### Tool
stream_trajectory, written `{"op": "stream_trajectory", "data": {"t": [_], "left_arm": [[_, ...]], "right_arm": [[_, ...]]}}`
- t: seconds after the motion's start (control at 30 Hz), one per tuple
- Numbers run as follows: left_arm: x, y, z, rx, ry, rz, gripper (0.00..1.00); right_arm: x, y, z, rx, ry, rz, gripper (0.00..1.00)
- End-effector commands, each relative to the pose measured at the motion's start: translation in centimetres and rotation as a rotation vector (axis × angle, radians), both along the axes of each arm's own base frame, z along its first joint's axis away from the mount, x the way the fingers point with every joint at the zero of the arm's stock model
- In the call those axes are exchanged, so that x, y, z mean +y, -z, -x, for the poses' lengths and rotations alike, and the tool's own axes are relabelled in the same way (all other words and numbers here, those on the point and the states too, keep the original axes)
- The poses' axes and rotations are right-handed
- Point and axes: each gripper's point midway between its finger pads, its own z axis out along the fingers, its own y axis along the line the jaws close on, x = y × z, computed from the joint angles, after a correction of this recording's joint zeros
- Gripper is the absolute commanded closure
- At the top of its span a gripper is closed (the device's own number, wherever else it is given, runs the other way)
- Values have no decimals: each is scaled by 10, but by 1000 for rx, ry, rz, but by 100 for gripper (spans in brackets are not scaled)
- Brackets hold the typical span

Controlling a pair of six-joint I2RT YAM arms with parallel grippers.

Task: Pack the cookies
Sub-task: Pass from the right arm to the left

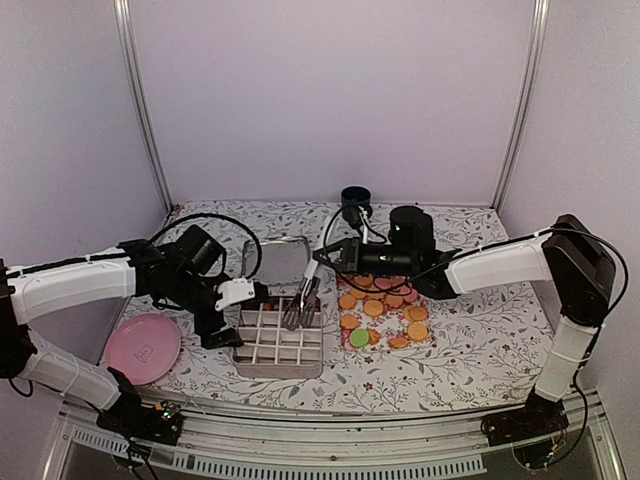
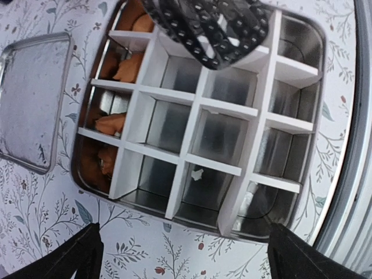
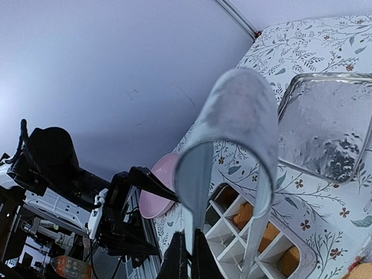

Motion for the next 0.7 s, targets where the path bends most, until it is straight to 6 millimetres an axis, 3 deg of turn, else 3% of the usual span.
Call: {"op": "stream_trajectory", "data": {"t": [0.0, 0.13, 0.33, 0.67], "left_arm": [[-8, -32, -19, 9, -80, 145, 1], [-22, -64, -25, 57, -107, 291, 1], [-49, -117, -3, 169, -39, 505, 4], [-66, -138, 28, 364, 76, 655, 24]], "right_arm": [[4, -39, 13, -73, -43, -55, 100], [1, -65, 15, -134, -29, -61, 100], [13, -102, 26, -302, -39, -46, 100], [57, -144, 52, -481, -122, -107, 100]]}}
